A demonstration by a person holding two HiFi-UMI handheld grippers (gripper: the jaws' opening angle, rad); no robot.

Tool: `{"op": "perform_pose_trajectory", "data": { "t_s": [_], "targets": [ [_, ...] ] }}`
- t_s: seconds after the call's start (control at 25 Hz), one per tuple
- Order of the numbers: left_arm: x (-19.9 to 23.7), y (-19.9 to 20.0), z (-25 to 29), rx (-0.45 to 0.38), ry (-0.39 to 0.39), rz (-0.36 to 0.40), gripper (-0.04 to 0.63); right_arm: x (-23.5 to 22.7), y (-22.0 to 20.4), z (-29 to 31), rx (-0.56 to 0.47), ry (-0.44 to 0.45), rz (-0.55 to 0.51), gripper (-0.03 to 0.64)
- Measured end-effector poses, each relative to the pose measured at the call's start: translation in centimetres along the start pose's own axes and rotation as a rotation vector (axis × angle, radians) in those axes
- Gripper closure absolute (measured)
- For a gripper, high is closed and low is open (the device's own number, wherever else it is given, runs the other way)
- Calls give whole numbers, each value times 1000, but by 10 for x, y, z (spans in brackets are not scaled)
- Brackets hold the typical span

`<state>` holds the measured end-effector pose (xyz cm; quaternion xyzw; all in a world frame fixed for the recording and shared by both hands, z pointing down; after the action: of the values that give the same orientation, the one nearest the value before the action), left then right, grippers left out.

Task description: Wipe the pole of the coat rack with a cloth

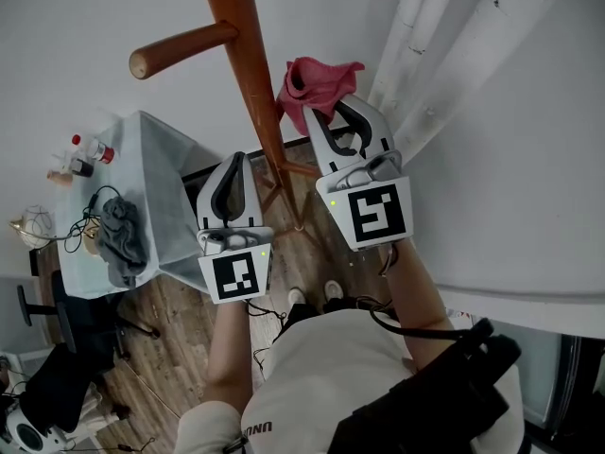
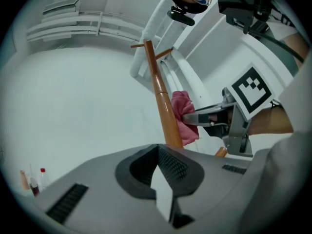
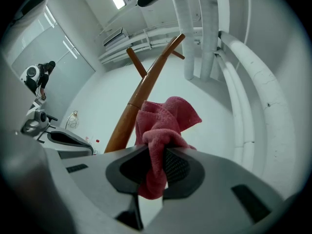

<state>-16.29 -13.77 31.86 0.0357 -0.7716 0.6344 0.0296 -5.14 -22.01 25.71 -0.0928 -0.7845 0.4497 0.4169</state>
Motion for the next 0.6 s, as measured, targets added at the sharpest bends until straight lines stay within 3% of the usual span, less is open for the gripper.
{"op": "perform_pose_trajectory", "data": {
  "t_s": [0.6],
  "targets": [
    [-5,4,7,-15,9,6,581,-19,-15,10,10,-26,13,543]
  ]
}}
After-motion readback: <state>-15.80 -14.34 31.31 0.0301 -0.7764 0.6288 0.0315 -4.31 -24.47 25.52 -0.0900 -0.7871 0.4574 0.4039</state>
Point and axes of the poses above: the fingertips, and each gripper's own axes: z forward along the fingers, x to its left, y out of its top, the point moved 4 cm from there along -z, backward along the fingers, and after that the axes turned 15 degrees about -z, right-handed, at the moved point
